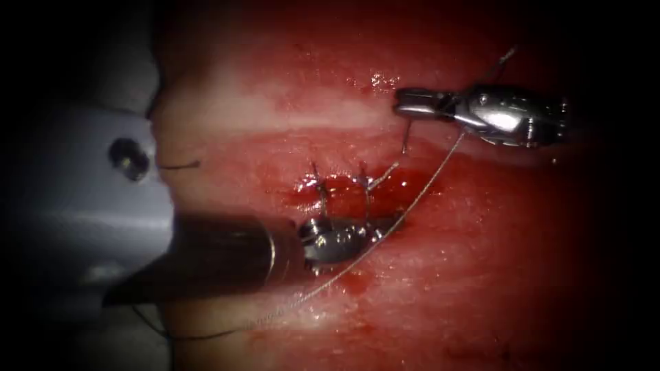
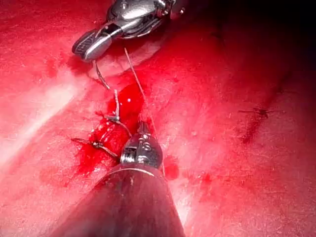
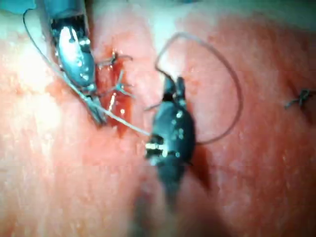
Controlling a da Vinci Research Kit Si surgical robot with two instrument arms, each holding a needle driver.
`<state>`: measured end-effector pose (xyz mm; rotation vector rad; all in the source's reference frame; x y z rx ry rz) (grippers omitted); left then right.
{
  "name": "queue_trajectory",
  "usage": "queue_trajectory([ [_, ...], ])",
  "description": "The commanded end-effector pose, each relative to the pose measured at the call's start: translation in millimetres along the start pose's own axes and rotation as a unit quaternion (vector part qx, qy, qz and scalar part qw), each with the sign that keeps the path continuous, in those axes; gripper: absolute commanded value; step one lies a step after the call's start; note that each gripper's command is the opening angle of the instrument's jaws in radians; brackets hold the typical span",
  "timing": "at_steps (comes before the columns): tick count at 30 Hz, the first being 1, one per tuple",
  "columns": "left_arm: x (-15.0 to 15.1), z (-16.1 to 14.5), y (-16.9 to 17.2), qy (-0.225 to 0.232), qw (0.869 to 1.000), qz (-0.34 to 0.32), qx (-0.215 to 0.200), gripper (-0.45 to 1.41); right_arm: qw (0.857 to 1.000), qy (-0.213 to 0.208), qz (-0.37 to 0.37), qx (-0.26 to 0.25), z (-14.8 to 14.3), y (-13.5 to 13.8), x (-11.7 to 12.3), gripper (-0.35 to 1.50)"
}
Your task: Wound Closure
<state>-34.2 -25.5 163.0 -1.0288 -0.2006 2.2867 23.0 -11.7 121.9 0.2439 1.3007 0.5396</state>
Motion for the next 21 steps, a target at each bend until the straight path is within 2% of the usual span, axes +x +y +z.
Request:
queue_trajectory([
  [1,-0.7,0.5,0.8,-0.001,1.000,-0.001,-0.002,0.02,1.000,-0.005,0.009,0.011,1.2,-0.8,-0.8,-0.35],
  [9,-0.7,0.4,0.8,-0.001,1.000,-0.001,-0.003,0.02,0.996,-0.029,0.075,0.041,1.8,-1.8,-1.8,-0.35],
  [12,-0.7,0.4,0.8,-0.001,1.000,-0.001,-0.003,0.02,0.993,-0.048,0.102,0.046,1.7,-2.0,-2.2,-0.35],
  [21,-0.7,0.4,0.8,-0.001,1.000,-0.001,-0.003,0.02,0.983,-0.065,0.163,0.053,1.1,-2.4,-2.9,-0.35],
])
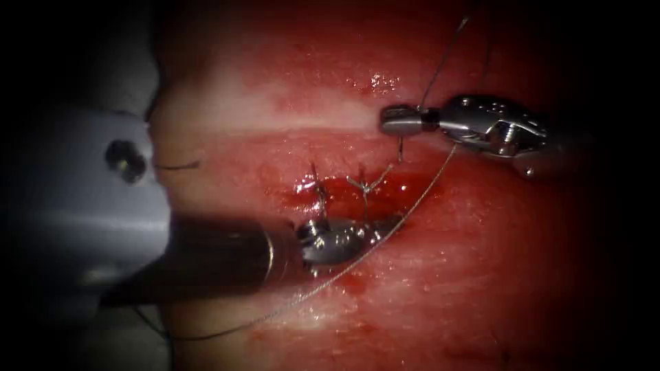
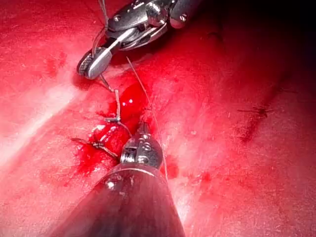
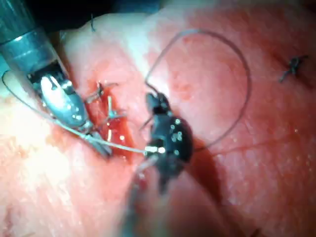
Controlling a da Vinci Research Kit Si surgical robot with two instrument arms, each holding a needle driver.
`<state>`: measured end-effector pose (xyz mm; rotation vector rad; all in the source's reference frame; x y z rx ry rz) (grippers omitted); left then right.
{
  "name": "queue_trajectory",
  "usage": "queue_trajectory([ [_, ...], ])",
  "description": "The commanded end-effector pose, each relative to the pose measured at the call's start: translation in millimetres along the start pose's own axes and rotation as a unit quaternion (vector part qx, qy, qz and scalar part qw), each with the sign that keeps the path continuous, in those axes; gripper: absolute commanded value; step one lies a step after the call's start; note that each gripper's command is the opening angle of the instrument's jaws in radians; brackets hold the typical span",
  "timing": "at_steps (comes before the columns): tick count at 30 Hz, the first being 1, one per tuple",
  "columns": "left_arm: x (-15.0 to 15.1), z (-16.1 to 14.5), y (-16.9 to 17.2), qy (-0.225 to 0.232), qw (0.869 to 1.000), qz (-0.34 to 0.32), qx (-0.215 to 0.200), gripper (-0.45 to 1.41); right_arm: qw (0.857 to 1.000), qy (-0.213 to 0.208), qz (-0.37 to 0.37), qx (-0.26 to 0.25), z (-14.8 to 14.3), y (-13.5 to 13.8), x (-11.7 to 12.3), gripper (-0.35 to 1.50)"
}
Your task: Wound Closure
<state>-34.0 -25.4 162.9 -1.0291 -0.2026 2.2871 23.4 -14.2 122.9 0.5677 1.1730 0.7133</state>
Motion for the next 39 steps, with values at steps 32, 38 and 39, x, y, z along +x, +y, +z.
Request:
queue_trajectory([
  [32,1.3,-5.1,12.1,-0.019,0.999,0.016,-0.028,0.05,0.996,-0.015,0.081,0.032,-0.9,-3.0,-3.6,-0.35],
  [38,0.2,-4.8,12.7,-0.023,0.999,0.022,-0.027,0.07,0.994,-0.022,0.093,0.049,-0.3,-3.2,-3.8,-0.35],
  [39,0.2,-4.8,12.7,-0.023,0.999,0.022,-0.027,0.07,0.994,-0.026,0.092,0.050,-0.2,-3.3,-4.1,-0.35],
])
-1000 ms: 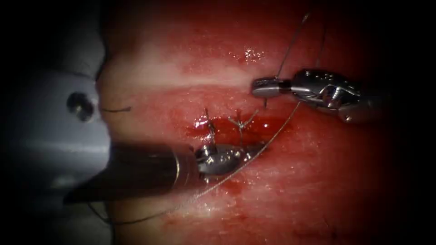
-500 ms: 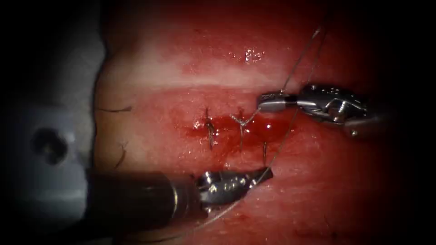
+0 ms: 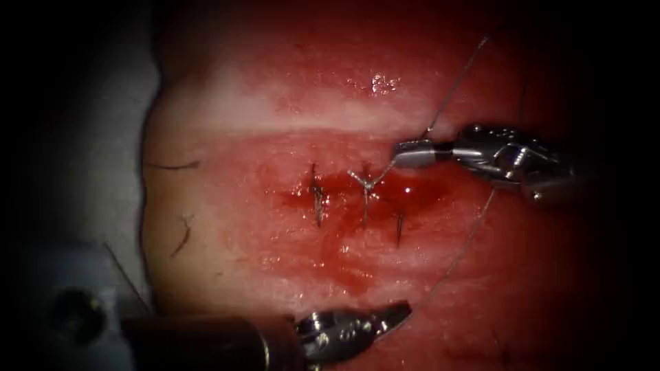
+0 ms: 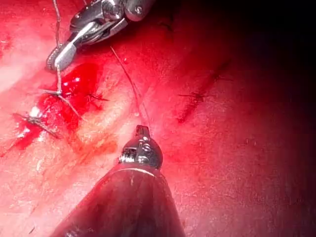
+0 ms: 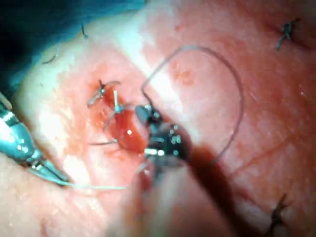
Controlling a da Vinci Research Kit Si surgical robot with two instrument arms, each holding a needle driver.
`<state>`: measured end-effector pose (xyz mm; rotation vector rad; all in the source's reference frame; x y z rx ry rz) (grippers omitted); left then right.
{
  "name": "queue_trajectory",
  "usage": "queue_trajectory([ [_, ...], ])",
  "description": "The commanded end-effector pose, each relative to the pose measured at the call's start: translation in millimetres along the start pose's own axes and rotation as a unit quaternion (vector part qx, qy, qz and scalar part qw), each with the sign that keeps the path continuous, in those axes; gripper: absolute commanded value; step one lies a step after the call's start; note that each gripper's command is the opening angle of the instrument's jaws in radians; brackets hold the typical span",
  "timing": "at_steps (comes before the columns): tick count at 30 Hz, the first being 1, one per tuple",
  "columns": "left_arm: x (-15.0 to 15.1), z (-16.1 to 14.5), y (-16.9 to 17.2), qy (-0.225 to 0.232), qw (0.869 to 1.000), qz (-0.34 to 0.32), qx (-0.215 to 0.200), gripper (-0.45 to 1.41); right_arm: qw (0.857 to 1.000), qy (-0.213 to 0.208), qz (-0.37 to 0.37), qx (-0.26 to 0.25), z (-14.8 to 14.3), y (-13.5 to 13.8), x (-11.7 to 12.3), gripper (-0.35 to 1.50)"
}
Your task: Wound Closure
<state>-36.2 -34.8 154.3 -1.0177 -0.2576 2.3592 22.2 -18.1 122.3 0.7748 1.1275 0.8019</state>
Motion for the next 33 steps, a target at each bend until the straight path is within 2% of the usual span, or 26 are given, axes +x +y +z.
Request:
queue_trajectory([
  [1,-0.8,0.6,0.8,-0.001,1.000,-0.001,-0.003,0.07,1.000,-0.007,-0.002,0.005,1.1,-0.4,-1.5,-0.35],
  [4,-0.9,0.6,0.4,0.000,1.000,0.006,-0.003,0.07,1.000,-0.009,-0.002,0.008,1.4,-0.9,-2.2,-0.35],
  [5,-0.9,0.6,0.3,0.000,1.000,0.015,-0.003,0.10,1.000,-0.009,-0.002,0.008,1.5,-0.9,-2.2,-0.16],
  [7,-0.9,0.6,0.1,0.011,0.999,0.037,0.000,0.14,1.000,-0.005,-0.020,-0.006,1.5,-0.8,-1.9,0.84],
  [8,-0.9,0.6,0.1,0.024,0.999,0.045,0.003,0.14,0.999,-0.002,-0.036,-0.018,1.4,-0.5,-1.4,1.26],
  [9,-0.9,0.6,0.1,0.034,0.998,0.053,0.006,0.14,0.999,0.000,-0.043,-0.022,1.2,-0.3,-0.9,1.33],
  [12,-0.7,0.3,-0.1,0.057,0.995,0.082,0.013,0.16,0.996,0.007,-0.085,-0.039,0.1,0.5,0.8,1.45],
  [19,-1.3,-0.5,-2.0,0.060,0.987,0.145,0.031,0.12,0.990,0.036,-0.123,-0.058,-3.2,1.2,4.1,1.45],
  [22,-1.9,-0.4,-3.6,0.070,0.981,0.178,0.037,0.16,0.985,0.043,-0.144,-0.083,-4.3,1.0,5.1,1.45],
  [28,-1.9,-0.6,-5.5,0.074,0.975,0.207,0.040,0.17,0.985,0.046,-0.148,-0.080,-3.1,0.1,4.8,1.41],
  [33,-2.3,-0.2,-5.1,0.072,0.973,0.215,0.045,0.17,0.984,0.050,-0.148,-0.088,-1.6,0.2,4.8,1.38],
])
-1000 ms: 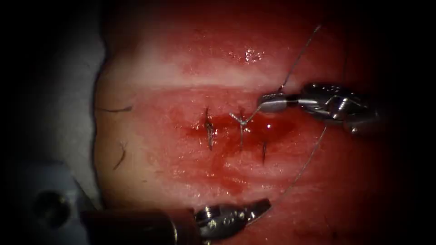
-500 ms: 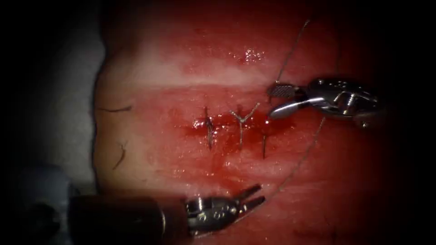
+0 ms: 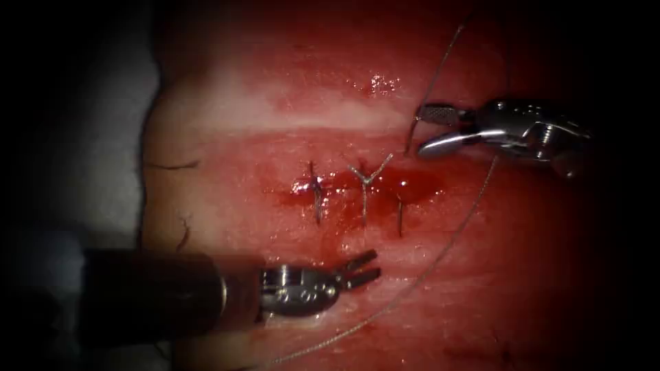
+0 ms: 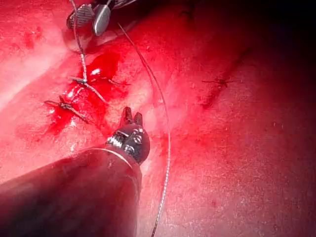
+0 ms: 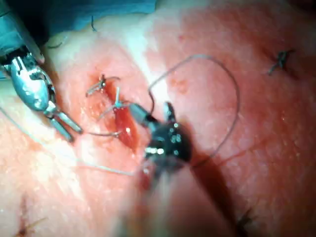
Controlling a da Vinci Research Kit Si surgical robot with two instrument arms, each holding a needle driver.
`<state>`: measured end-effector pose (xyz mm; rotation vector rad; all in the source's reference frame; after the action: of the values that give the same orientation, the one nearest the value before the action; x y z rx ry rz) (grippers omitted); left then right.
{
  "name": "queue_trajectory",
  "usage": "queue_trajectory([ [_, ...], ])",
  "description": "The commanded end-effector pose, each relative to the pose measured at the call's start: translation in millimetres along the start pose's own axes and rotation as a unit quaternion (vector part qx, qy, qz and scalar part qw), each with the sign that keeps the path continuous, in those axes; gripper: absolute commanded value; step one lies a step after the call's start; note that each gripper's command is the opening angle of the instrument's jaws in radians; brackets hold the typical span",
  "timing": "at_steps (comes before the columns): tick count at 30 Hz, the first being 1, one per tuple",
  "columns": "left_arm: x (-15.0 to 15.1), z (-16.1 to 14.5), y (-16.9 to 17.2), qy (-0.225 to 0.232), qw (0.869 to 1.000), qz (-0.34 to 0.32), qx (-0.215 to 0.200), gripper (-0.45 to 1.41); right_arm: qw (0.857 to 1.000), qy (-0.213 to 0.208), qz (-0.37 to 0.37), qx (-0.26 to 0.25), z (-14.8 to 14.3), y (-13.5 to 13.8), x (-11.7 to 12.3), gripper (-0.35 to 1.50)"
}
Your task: Wound Closure
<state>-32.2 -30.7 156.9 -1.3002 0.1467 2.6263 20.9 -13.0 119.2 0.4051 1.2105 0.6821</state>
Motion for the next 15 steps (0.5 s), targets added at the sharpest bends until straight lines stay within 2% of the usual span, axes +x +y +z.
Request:
queue_trajectory([
  [1,-0.3,0.6,1.2,-0.001,1.000,0.001,-0.001,0.17,1.000,0.000,0.001,0.000,1.2,-0.4,-0.8,1.36],
  [6,-0.5,0.5,0.9,0.000,1.000,0.017,-0.002,0.22,1.000,0.009,0.003,-0.003,1.8,-0.4,-0.7,1.28],
  [9,-0.6,0.4,0.9,0.002,1.000,0.017,-0.003,0.32,1.000,0.020,0.003,-0.010,2.1,-0.4,-0.7,1.04],
  [11,-0.7,0.3,0.9,0.002,1.000,0.017,-0.004,0.42,1.000,0.029,0.004,-0.012,2.1,-0.5,-0.8,0.52],
  [13,-0.7,0.2,0.9,0.002,1.000,0.017,-0.004,0.47,0.999,0.031,0.004,-0.013,2.0,-0.6,-0.9,-0.35],
  [15,-0.9,-0.1,0.9,0.003,1.000,0.024,-0.005,0.51,0.999,0.031,0.006,-0.031,1.5,-0.8,-1.0,-0.35],
])
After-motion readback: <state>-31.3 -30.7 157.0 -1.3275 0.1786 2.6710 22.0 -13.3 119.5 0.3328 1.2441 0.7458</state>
